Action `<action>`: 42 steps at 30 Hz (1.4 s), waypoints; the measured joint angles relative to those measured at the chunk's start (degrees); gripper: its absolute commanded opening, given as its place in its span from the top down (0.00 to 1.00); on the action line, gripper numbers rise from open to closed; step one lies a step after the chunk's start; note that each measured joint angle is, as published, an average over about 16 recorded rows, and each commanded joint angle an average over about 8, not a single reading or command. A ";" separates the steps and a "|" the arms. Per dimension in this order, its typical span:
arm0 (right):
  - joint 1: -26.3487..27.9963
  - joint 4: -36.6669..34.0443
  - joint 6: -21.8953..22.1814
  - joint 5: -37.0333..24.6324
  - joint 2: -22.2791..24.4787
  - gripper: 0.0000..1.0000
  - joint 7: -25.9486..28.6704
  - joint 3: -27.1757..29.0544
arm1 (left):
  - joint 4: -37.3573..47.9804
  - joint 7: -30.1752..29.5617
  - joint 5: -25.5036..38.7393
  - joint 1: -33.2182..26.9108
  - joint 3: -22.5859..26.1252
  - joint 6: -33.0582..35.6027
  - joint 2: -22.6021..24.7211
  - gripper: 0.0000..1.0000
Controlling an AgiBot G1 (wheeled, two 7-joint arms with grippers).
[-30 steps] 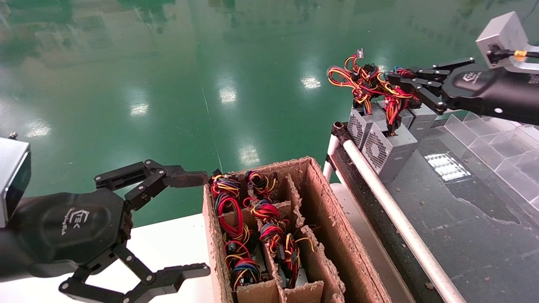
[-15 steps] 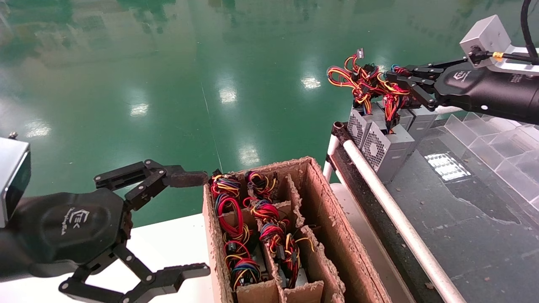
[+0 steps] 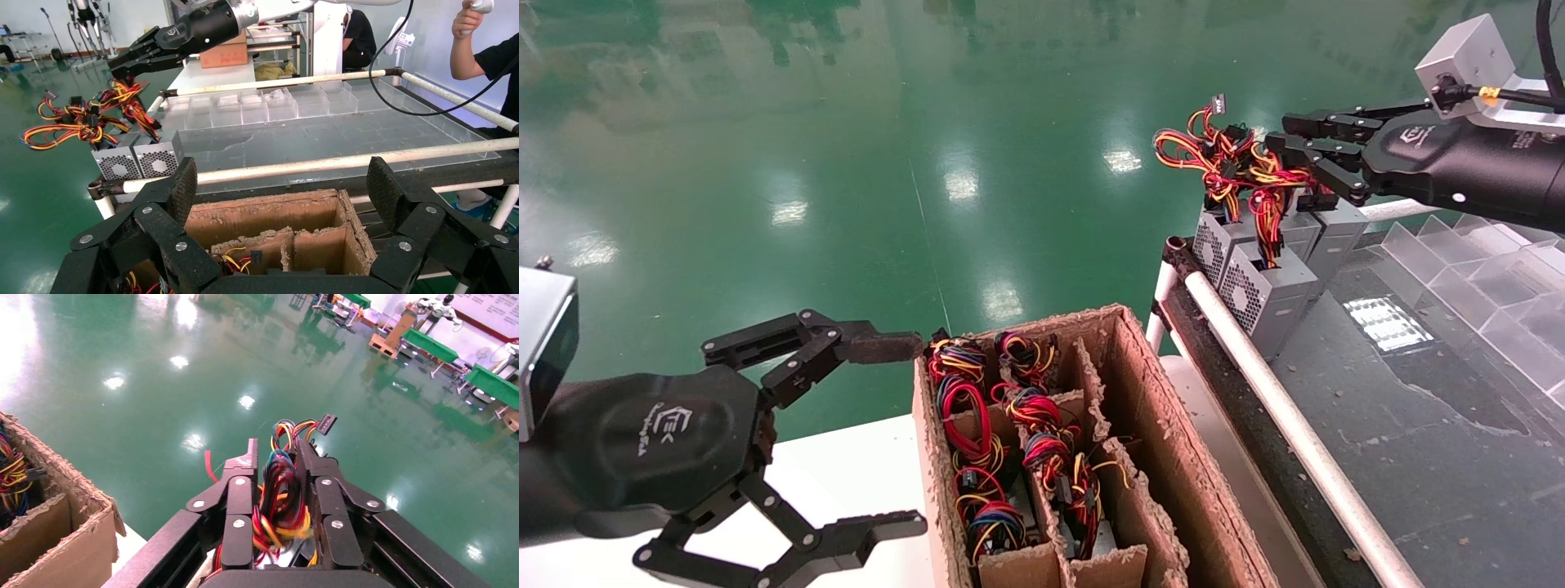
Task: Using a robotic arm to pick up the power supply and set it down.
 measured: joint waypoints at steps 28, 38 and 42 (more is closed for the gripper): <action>-2.34 1.86 -5.86 6.19 3.58 0.00 7.26 5.88 | 0.03 0.03 -0.04 -0.01 0.05 -0.03 -0.02 0.00; -9.05 12.52 -6.85 6.62 5.93 0.00 11.91 10.59 | 0.06 0.05 -0.06 -0.02 0.07 -0.03 -0.03 0.00; -12.18 17.57 -7.13 6.58 6.97 0.00 13.86 12.62 | 0.06 0.06 -0.06 -0.02 0.08 -0.03 -0.03 0.00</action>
